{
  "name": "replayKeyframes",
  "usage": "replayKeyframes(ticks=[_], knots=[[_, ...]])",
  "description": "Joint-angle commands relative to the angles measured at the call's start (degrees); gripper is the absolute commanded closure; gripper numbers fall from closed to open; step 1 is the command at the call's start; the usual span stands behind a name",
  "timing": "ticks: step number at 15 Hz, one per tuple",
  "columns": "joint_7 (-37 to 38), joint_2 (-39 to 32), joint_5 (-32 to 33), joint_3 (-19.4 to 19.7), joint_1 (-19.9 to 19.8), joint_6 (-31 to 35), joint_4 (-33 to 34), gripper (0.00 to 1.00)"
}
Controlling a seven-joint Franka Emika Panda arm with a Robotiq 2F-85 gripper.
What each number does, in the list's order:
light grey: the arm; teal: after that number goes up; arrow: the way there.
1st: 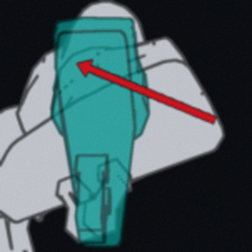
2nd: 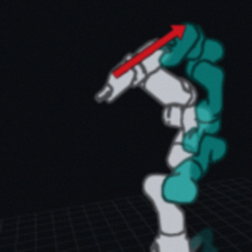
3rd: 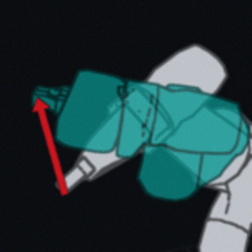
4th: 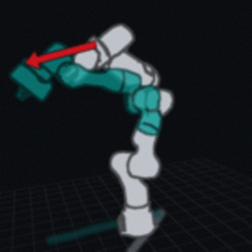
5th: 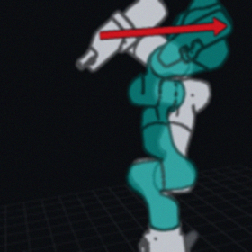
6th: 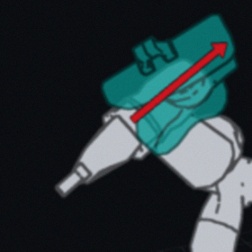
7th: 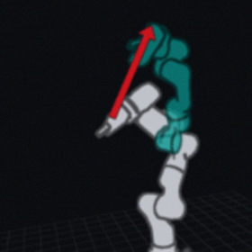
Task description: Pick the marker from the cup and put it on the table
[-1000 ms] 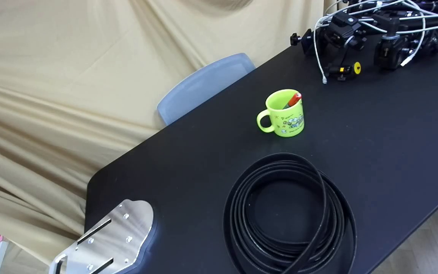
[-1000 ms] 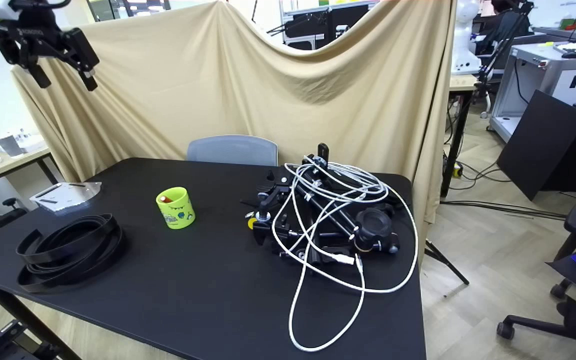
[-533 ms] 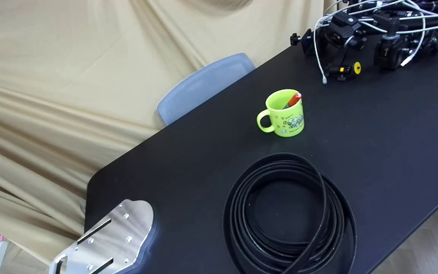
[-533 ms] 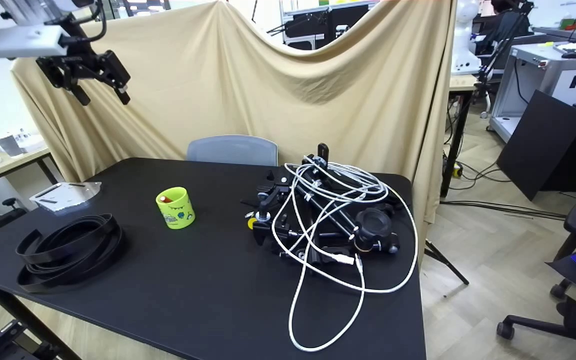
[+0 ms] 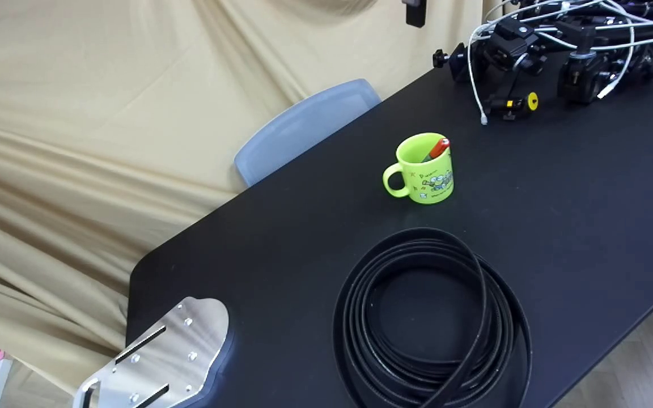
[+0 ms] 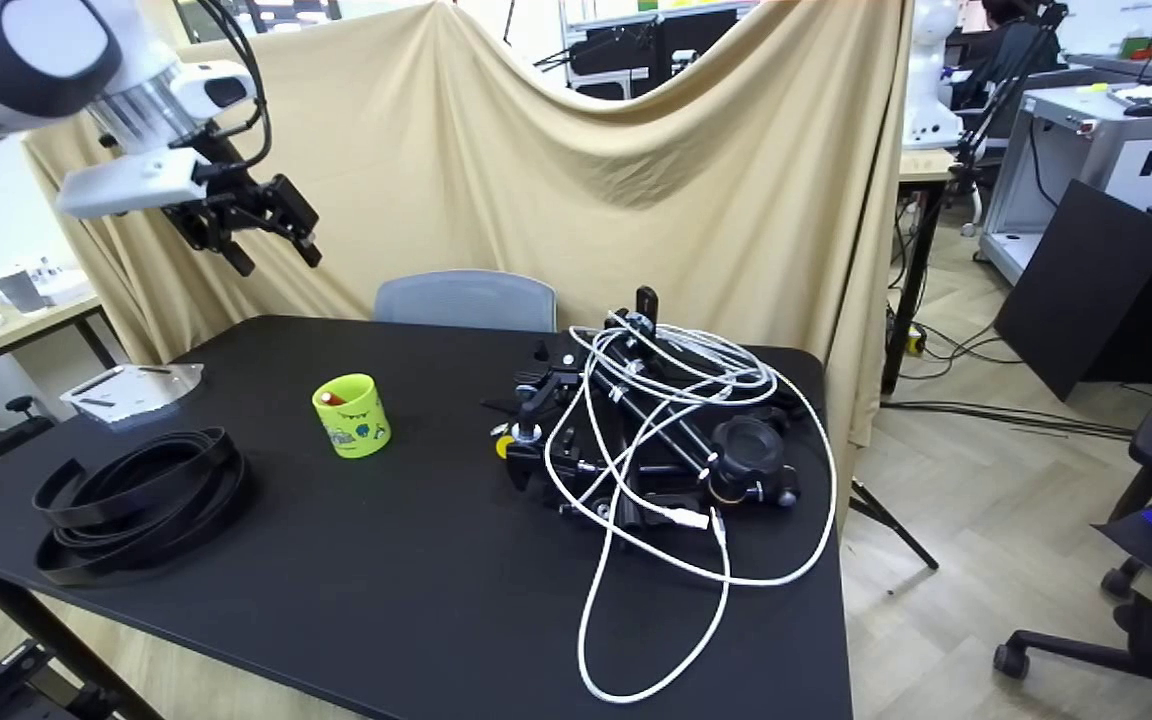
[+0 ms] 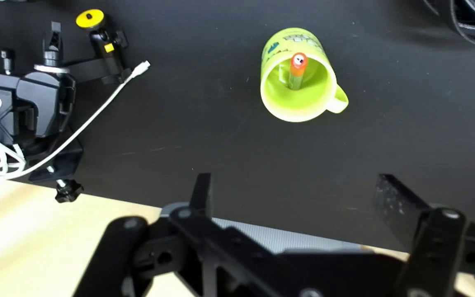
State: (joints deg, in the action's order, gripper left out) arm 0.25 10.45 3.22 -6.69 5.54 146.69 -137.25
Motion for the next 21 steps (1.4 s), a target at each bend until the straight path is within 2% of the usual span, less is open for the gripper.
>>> replayKeyframes(ticks=[1, 7, 11, 16, 21], knots=[[4.65, -2.57, 4.31, -0.59, -1.34, 2.46, -1.97, 0.0], [2.87, -7.98, 1.51, -0.51, 0.21, 4.25, -4.56, 0.0], [3.31, -11.38, 1.25, -0.67, 0.99, 5.25, -3.79, 0.0], [1.22, -10.9, 1.25, -0.26, 0.85, 4.49, -4.24, 0.0], [-0.13, -14.88, 1.13, -0.11, 0.79, 5.04, -1.71, 0.0]])
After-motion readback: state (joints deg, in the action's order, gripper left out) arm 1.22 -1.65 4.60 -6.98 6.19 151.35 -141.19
